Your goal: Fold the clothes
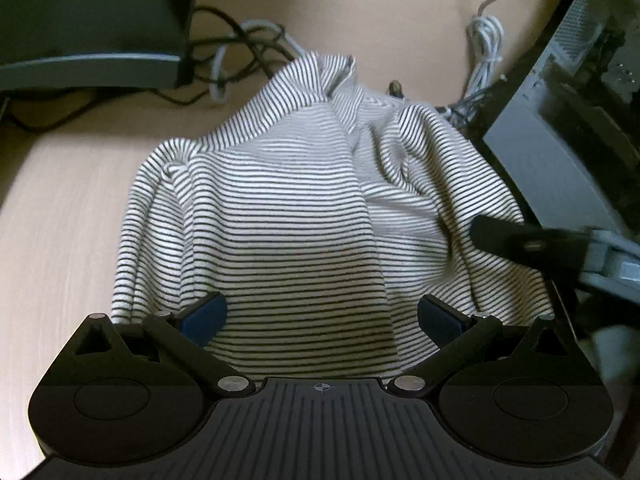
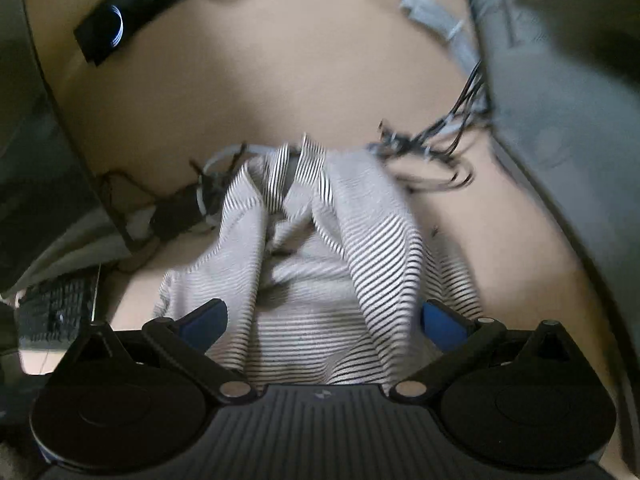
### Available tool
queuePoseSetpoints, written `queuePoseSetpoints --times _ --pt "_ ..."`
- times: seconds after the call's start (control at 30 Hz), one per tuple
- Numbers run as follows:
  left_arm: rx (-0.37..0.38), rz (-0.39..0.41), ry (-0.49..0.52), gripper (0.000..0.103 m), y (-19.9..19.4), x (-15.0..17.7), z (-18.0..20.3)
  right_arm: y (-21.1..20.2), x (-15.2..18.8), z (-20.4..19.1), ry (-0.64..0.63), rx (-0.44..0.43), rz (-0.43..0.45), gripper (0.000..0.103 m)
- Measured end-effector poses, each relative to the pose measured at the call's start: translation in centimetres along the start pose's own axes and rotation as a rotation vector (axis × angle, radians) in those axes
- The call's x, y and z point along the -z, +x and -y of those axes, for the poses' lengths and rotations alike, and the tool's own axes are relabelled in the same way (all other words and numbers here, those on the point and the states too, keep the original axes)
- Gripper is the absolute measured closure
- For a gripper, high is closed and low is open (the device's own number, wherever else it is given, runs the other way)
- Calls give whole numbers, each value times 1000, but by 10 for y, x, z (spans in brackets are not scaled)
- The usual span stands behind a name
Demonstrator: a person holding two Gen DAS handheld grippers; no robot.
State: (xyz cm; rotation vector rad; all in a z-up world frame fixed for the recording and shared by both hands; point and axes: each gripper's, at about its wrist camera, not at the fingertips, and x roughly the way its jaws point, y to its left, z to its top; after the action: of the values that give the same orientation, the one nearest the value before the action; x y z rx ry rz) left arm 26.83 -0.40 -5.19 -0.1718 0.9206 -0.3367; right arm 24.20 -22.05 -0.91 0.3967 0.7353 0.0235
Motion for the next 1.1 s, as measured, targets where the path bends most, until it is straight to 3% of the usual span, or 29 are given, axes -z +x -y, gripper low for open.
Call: queuePoseSetpoints --times 0.1,0.27,0.57,0.83,0.93,1.1 --pt "-26 -4 -7 0 5 2 1 14 8 9 20 -21 -44 0" --pt "-55 -33 78 0 0 12 7 10 17 14 -4 -52 -40 0" --pt "-102 -79 237 0 -16 36 16 -11 42 -7 -13 -110 -140 0" --pt "-22 -142 275 2 -65 78 2 -40 84 -28 -53 -93 -192 0" --pt "-32 -140 287 10 -78 86 -1 -47 97 -42 -114 -61 -198 0" --pt "-63 -101 299 41 -81 82 0 -66 95 -59 -226 22 -105 30"
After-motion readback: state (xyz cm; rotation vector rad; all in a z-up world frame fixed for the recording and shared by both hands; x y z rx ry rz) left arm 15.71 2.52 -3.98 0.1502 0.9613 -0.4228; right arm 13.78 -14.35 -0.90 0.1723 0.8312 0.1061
